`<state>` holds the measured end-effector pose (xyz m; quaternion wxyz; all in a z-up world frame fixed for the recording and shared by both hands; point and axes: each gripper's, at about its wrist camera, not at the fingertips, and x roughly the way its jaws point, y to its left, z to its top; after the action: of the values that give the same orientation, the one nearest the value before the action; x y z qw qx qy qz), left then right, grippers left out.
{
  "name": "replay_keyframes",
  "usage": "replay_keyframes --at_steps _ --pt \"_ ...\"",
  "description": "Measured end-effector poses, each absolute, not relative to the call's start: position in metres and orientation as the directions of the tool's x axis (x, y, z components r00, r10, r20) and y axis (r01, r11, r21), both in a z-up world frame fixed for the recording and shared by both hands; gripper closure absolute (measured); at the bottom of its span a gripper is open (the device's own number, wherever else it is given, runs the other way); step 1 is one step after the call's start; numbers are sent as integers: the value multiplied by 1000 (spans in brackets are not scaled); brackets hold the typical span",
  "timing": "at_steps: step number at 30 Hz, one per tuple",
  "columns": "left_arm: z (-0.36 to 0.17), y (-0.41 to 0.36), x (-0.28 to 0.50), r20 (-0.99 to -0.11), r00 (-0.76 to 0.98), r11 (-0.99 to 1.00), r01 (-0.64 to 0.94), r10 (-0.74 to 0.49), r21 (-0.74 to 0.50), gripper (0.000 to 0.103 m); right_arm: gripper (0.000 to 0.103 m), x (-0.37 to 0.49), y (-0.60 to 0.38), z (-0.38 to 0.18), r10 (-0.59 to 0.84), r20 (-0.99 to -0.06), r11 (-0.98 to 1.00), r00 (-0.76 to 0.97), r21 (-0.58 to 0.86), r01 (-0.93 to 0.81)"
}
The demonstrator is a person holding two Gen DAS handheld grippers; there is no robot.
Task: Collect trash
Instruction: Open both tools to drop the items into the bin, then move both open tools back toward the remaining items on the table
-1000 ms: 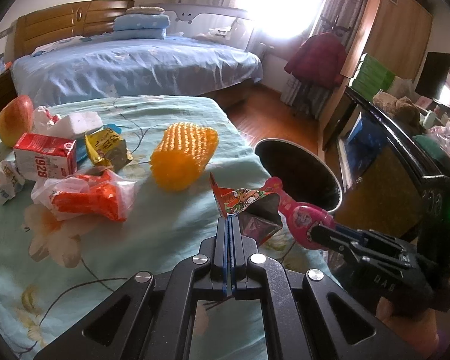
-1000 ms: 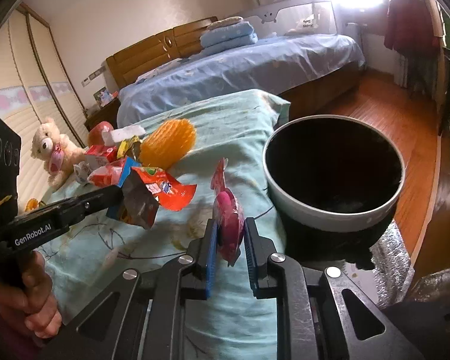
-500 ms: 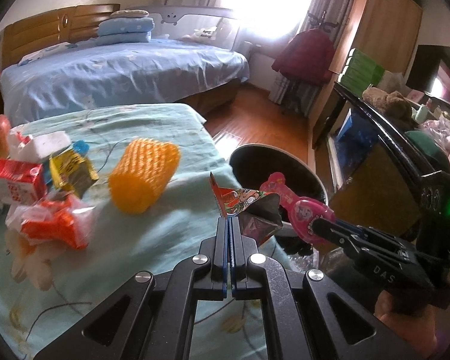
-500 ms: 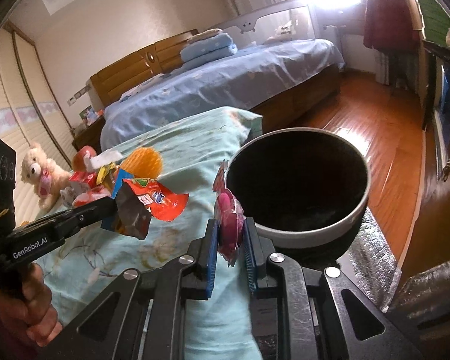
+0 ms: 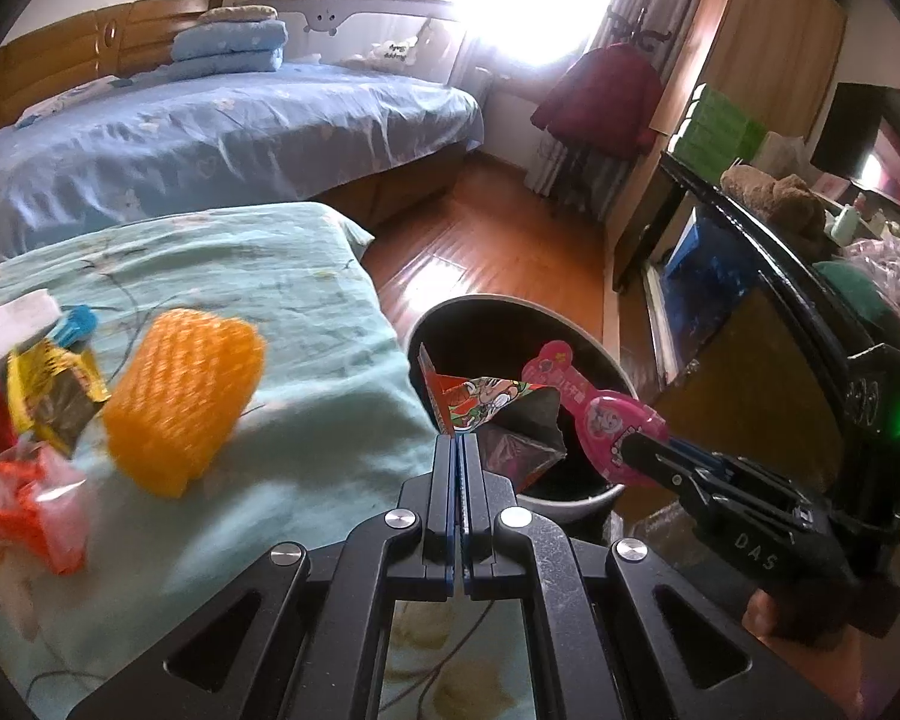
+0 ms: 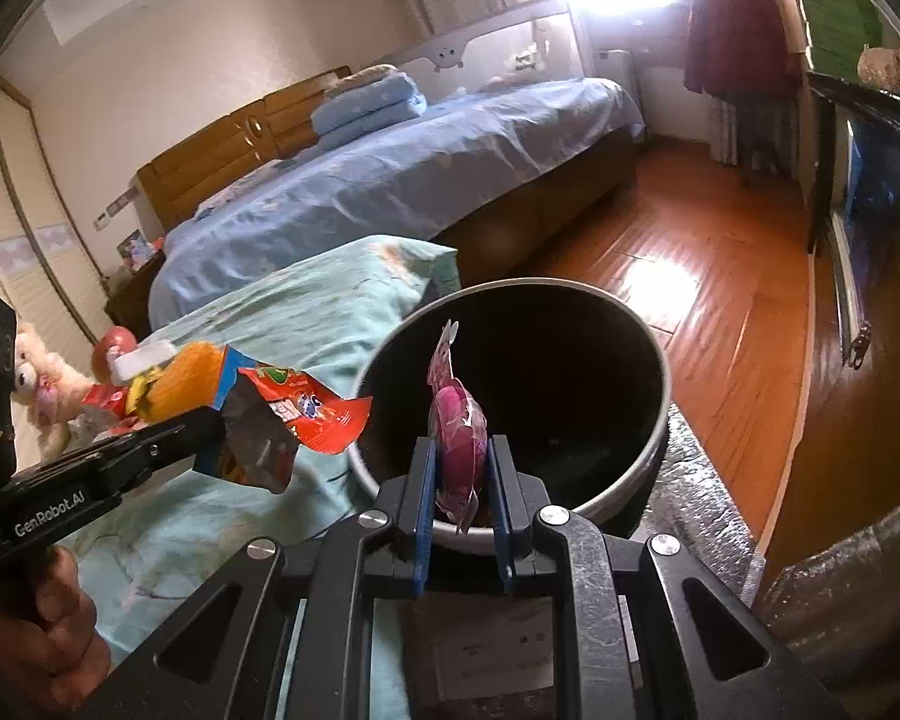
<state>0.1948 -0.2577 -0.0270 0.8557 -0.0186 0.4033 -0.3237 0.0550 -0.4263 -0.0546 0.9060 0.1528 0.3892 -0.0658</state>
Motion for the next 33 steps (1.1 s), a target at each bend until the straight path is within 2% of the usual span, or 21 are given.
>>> replay_keyframes --at_steps 22,24,25,26,28,33 --pt "-43 -312 234 -714 434 793 539 -550 -283 103 85 84 -462 -71 -17 -767 927 641 229 298" --pt "-43 -312 234 -716 435 796 537 -545 -280 98 82 84 -465 -72 -12 -769 921 639 241 308" --pt "-43 -312 234 -716 433 795 536 -547 -283 91 81 84 -467 -73 -5 -769 916 640 253 311" --pt "-43 -311 233 -716 435 797 532 -546 -285 80 74 84 -469 -74 0 -769 912 640 263 316" --pt "-41 -305 230 -707 455 805 523 -542 -280 69 63 82 -469 -72 7 -762 908 647 275 315" --pt "-36 -283 214 -695 480 815 510 -535 -276 65 50 75 -460 -67 26 -742 907 670 299 296"
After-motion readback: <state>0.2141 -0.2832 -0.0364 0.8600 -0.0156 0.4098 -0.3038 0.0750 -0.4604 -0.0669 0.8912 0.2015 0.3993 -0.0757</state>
